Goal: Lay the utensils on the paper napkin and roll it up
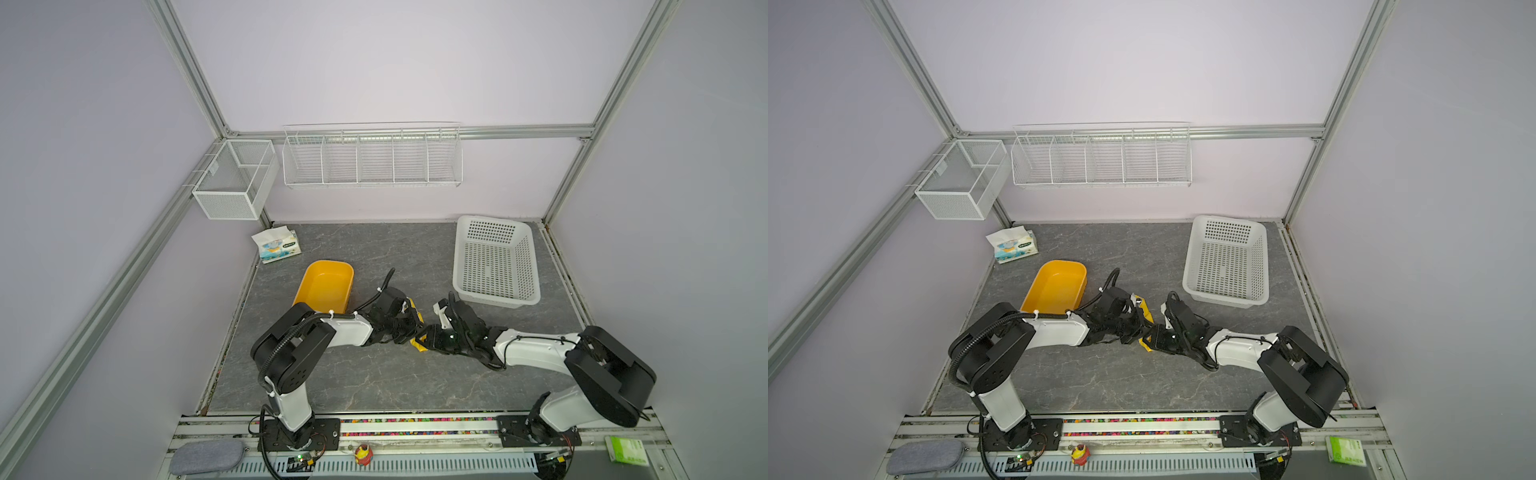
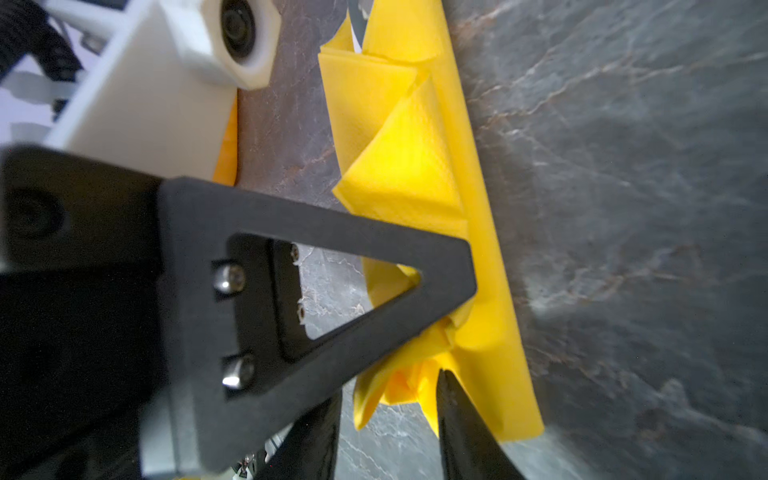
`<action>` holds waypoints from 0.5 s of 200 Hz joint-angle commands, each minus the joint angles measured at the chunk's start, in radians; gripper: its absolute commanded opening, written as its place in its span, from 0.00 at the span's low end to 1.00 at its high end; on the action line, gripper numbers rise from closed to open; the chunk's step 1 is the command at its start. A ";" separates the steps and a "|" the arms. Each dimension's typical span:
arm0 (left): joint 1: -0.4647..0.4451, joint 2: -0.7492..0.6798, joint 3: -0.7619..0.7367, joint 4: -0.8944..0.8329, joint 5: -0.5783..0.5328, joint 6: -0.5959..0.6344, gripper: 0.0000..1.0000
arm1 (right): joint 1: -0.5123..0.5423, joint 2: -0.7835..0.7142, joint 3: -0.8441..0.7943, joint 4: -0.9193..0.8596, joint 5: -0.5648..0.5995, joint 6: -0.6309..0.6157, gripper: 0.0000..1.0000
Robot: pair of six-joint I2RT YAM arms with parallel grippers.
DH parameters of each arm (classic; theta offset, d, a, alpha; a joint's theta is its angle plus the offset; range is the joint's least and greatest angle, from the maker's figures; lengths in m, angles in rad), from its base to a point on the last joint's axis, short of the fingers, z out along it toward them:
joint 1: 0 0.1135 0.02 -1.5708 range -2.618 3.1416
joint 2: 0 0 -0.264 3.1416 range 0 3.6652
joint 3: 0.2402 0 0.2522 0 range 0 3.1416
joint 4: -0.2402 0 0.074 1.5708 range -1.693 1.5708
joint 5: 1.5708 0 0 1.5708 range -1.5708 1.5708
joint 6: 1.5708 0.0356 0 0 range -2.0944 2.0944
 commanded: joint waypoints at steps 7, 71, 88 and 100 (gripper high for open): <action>-0.006 0.012 0.022 0.012 0.003 -0.005 0.02 | 0.002 0.010 0.020 -0.023 0.058 0.024 0.30; -0.006 0.006 0.040 -0.014 0.003 0.013 0.04 | -0.001 -0.010 -0.030 -0.017 0.084 0.042 0.13; -0.007 0.002 0.049 -0.032 0.002 0.024 0.06 | -0.002 -0.017 -0.037 -0.028 0.091 0.041 0.10; -0.006 -0.003 0.057 -0.046 0.002 0.034 0.07 | -0.002 -0.022 -0.041 -0.054 0.106 0.041 0.09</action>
